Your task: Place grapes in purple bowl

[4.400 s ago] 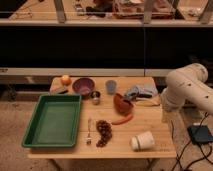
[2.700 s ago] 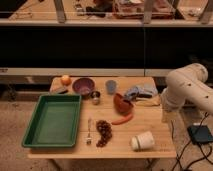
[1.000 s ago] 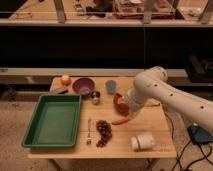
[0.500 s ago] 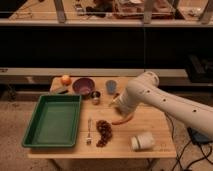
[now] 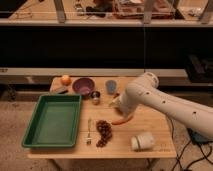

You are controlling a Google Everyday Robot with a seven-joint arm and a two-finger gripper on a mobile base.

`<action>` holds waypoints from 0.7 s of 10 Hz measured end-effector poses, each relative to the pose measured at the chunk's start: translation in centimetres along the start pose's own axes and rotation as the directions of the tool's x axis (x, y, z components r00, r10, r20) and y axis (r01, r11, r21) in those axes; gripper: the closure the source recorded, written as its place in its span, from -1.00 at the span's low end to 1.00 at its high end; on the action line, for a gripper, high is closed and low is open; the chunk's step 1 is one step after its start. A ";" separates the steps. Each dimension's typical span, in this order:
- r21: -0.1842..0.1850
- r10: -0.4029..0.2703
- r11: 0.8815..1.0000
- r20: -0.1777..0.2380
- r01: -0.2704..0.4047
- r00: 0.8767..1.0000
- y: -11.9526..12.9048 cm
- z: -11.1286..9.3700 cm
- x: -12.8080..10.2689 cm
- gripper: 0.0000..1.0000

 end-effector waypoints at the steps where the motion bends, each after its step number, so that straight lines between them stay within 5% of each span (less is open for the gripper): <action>1: 0.004 -0.082 0.997 -0.008 0.082 0.997 -0.3 0.3 -0.2 -0.30; 3: -0.001 -0.264 0.965 -0.009 0.264 0.965 -1.8 2.2 -2.2 -0.30; 5: -0.021 -0.376 0.926 0.011 0.376 0.926 -2.7 5.1 -3.7 -0.30; 7: -0.032 -0.429 0.902 0.031 0.430 0.903 -2.6 6.7 -4.2 -0.30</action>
